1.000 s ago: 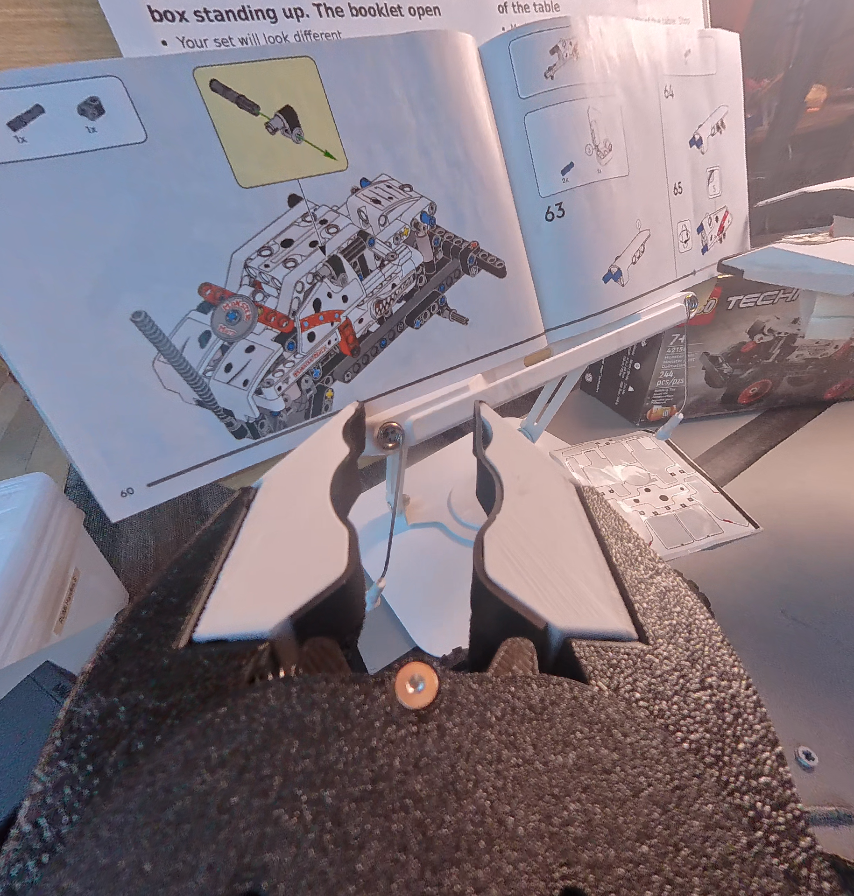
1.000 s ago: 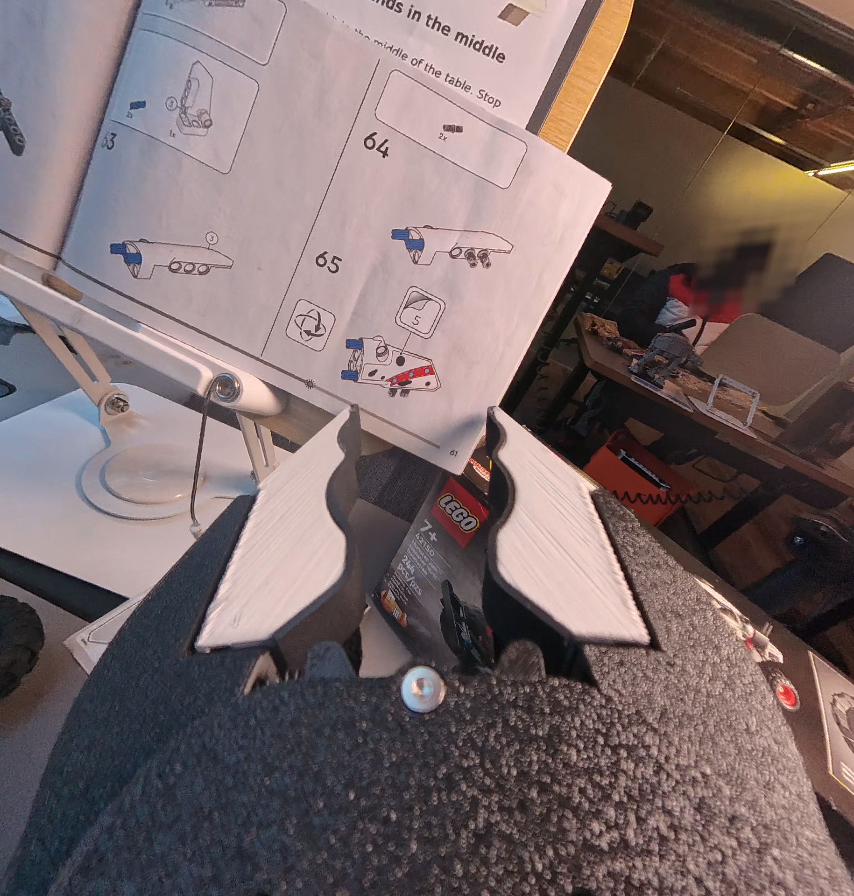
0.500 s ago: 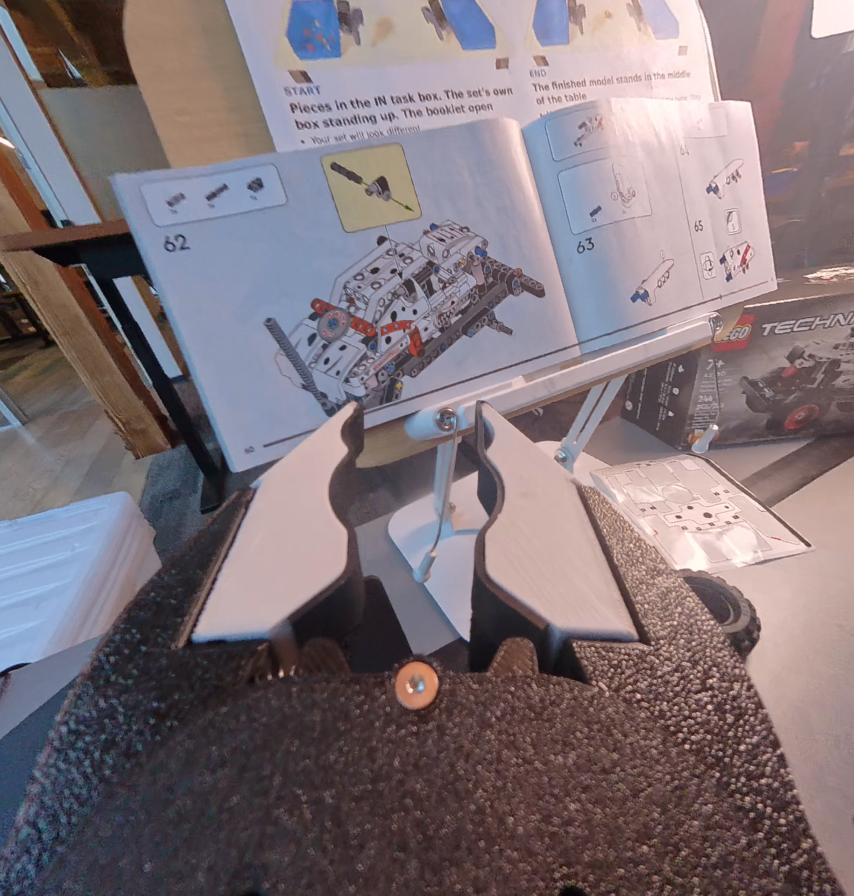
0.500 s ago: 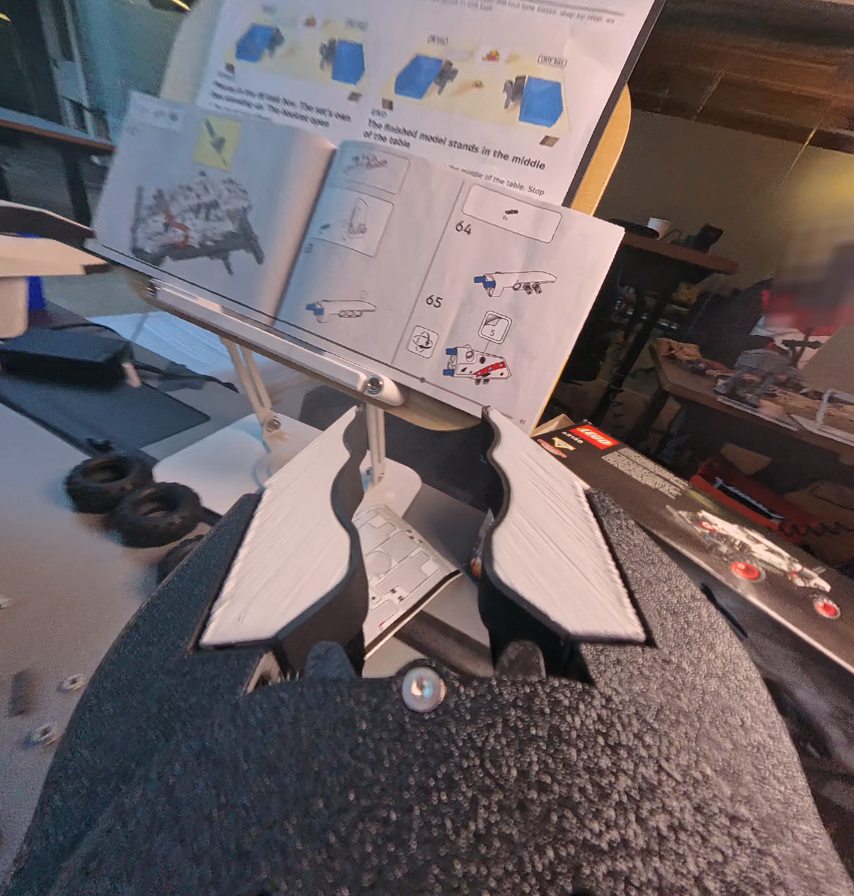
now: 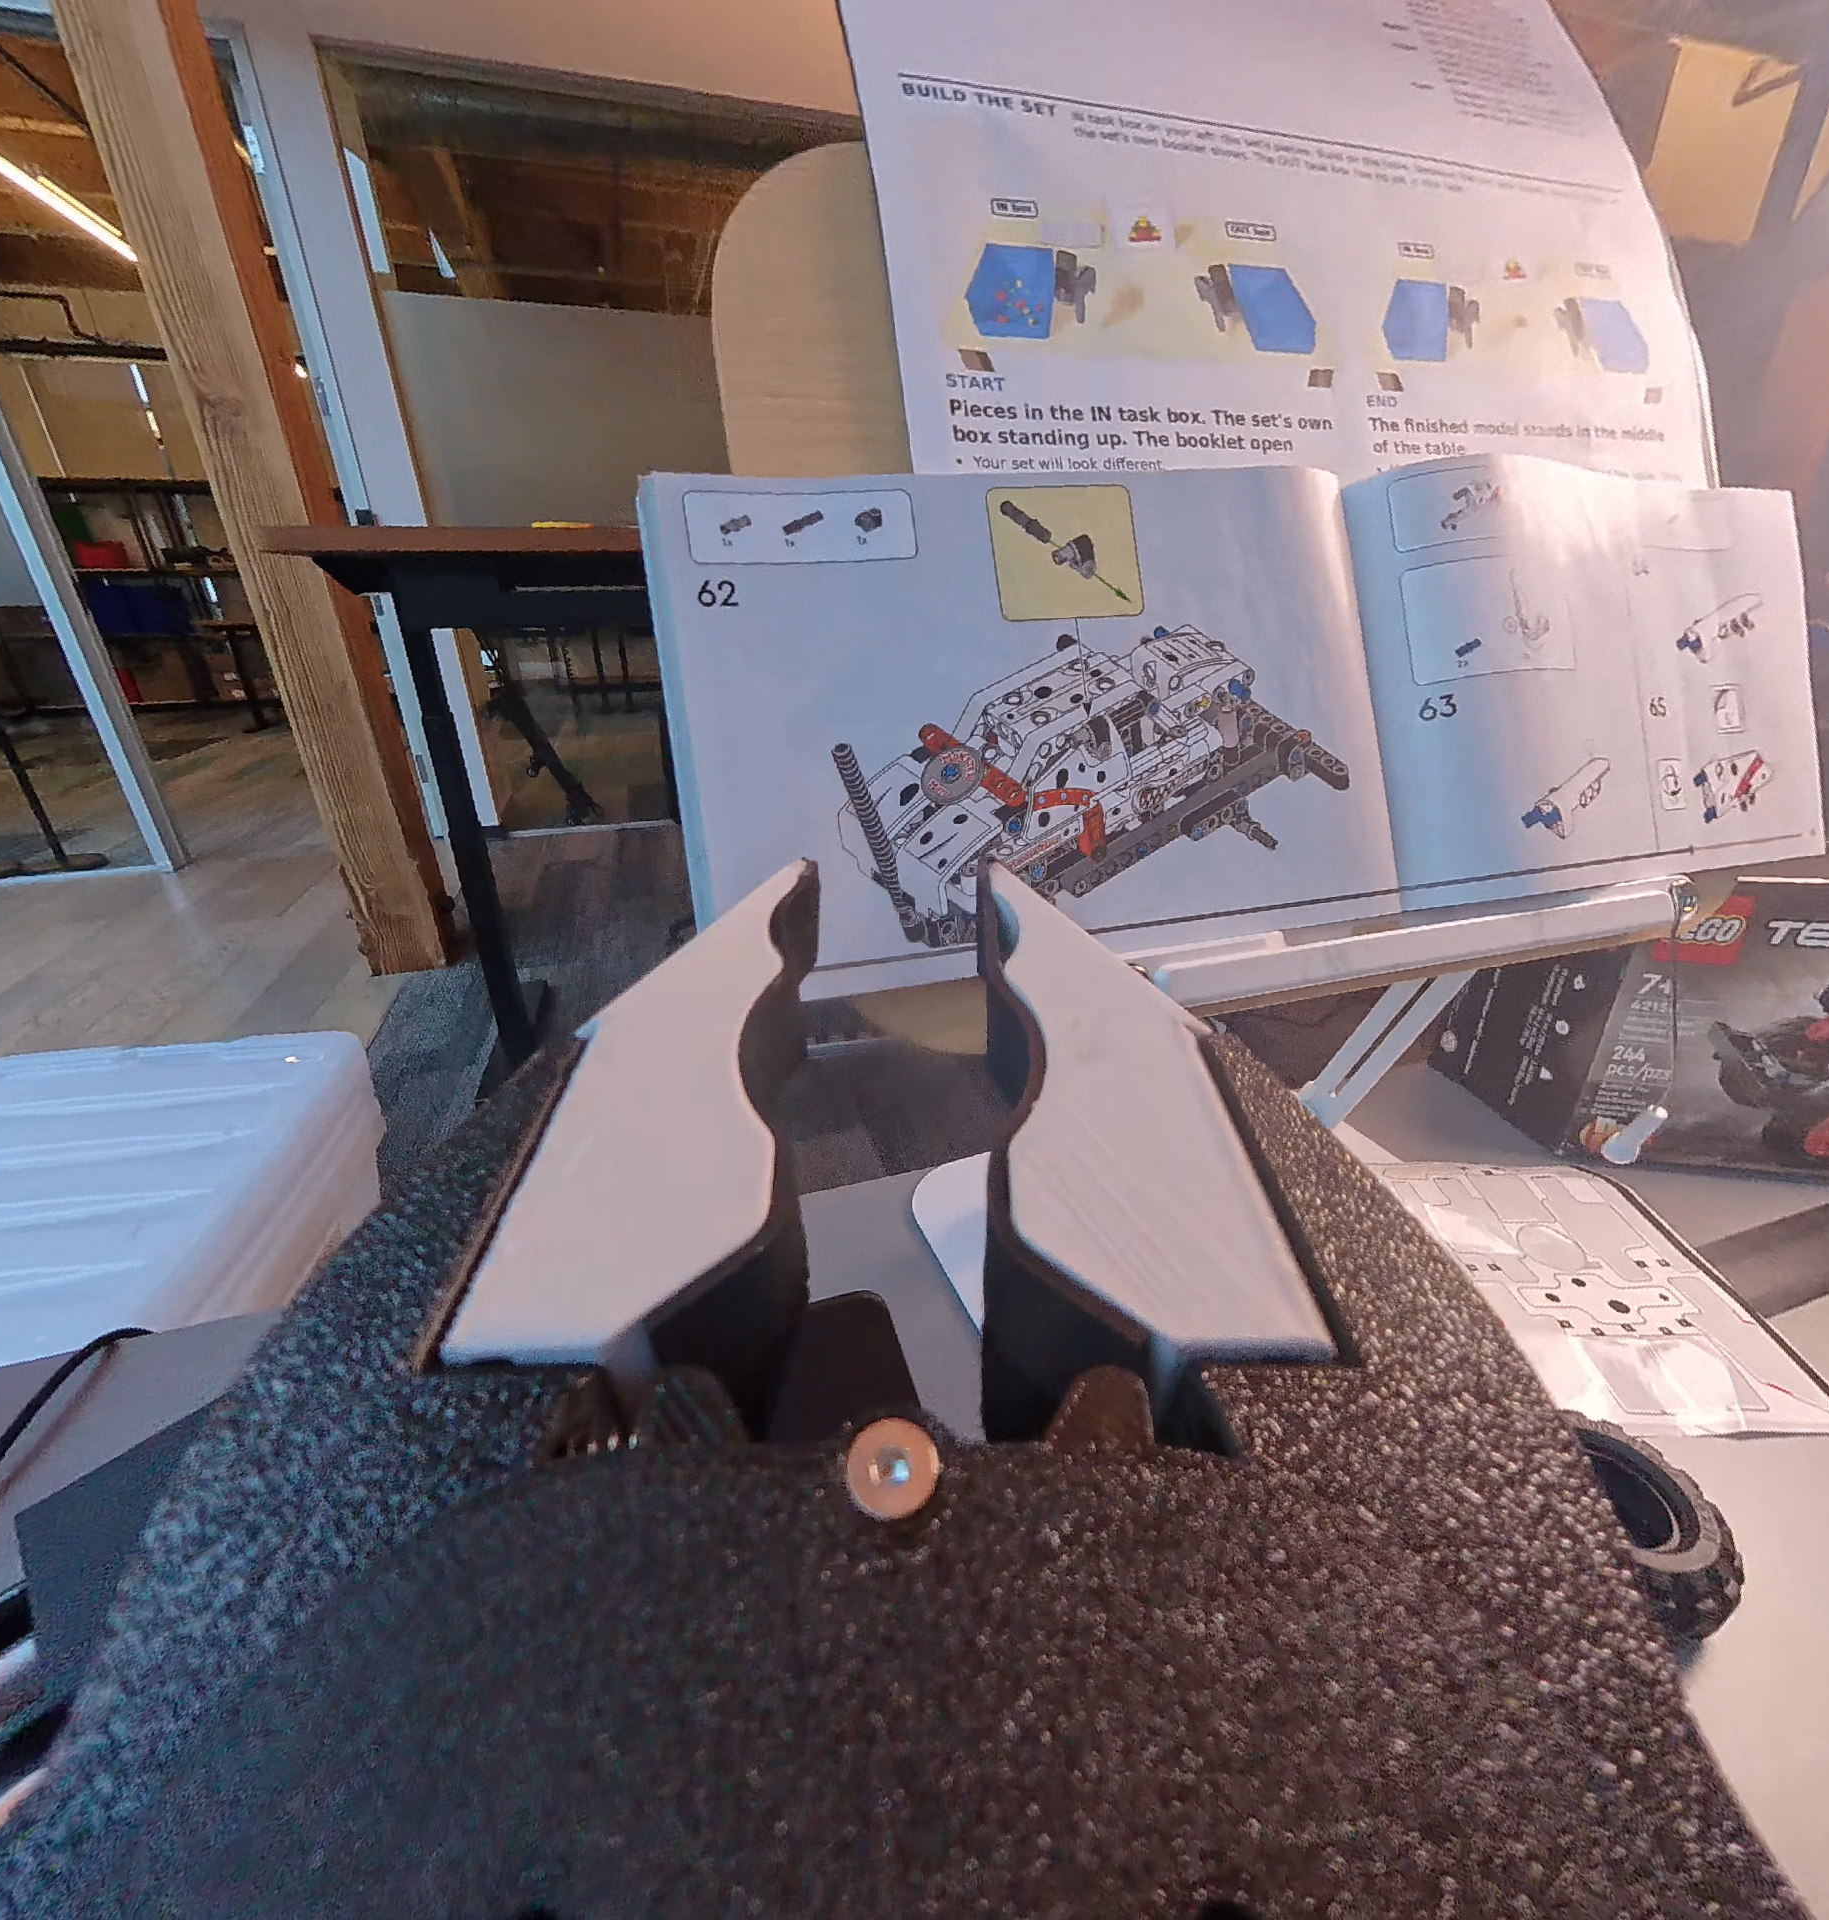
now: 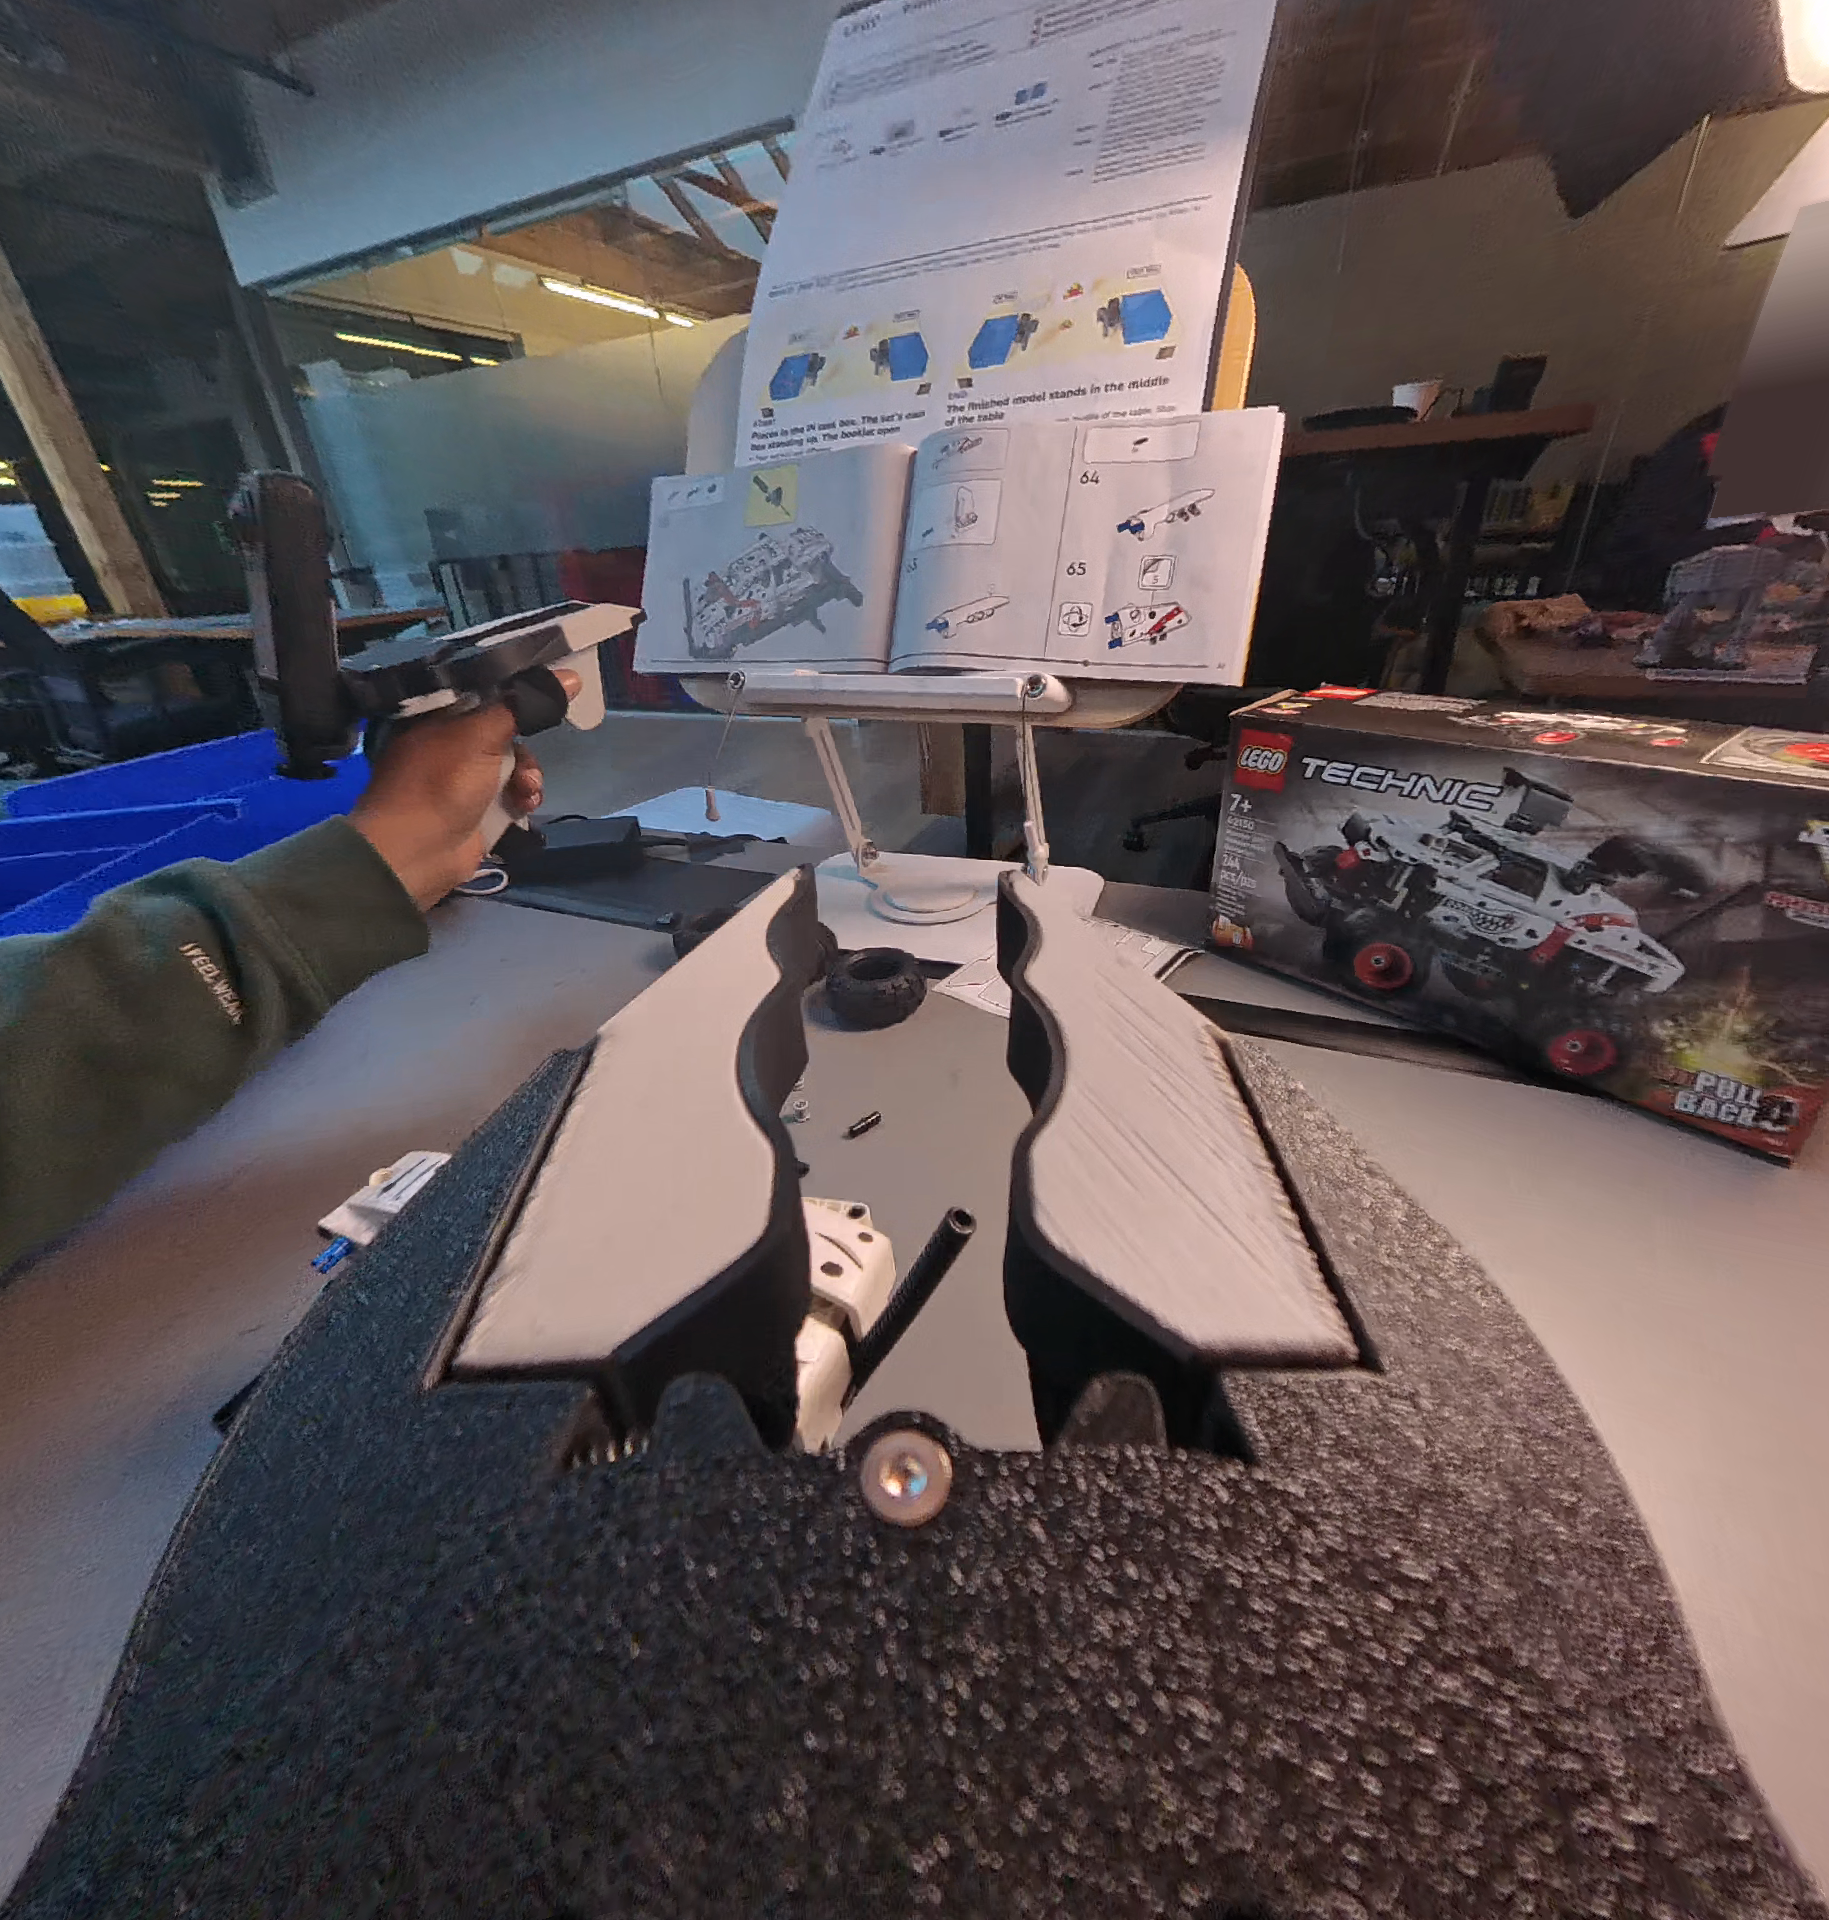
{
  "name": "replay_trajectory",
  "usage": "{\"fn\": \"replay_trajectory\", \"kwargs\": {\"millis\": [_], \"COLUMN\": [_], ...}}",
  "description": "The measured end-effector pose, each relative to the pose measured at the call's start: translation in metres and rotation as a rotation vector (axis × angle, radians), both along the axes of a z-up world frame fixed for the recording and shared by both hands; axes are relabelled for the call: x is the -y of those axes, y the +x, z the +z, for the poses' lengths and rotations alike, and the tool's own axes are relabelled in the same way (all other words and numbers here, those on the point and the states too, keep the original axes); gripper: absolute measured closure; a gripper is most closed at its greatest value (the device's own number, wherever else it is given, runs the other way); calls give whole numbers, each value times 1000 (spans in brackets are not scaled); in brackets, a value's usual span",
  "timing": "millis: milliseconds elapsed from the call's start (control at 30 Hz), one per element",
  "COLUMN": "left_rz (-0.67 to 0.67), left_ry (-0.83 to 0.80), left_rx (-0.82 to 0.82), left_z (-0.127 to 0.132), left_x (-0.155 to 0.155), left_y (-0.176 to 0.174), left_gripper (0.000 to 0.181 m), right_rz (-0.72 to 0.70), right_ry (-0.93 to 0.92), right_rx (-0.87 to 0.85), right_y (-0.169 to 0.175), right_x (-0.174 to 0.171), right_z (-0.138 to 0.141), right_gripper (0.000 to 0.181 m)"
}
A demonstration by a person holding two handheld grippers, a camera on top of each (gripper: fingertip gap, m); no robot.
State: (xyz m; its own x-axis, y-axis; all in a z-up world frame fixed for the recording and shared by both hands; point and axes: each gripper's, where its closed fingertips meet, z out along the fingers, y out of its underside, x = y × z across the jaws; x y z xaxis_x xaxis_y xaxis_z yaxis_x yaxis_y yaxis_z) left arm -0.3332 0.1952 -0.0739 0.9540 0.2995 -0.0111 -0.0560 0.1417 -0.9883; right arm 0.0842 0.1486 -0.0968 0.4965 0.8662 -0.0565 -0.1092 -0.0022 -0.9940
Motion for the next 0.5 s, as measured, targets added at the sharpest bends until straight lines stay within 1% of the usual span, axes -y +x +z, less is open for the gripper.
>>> {"fn": "replay_trajectory", "kwargs": {"millis": [67,167,367,500], "left_rz": [-2,-16,-45,-44], "left_ry": [20,42,-20,-39], "left_rx": [36,59,-4,-44], "left_z": [-4,-7,-15,-11], "left_x": [-2,-6,-24,-35], "left_y": [-2,1,7,8], "left_gripper": [147,141,132,127], "right_rz": [5,28,28,29], "right_ry": [23,28,93,79], "right_rx": [16,2,25,31], "right_y": [-4,-10,-13,-12], "right_x": [1,1,6,4], "right_z": [-6,-6,-12,-18], "right_gripper": [148,147,148,148]}}
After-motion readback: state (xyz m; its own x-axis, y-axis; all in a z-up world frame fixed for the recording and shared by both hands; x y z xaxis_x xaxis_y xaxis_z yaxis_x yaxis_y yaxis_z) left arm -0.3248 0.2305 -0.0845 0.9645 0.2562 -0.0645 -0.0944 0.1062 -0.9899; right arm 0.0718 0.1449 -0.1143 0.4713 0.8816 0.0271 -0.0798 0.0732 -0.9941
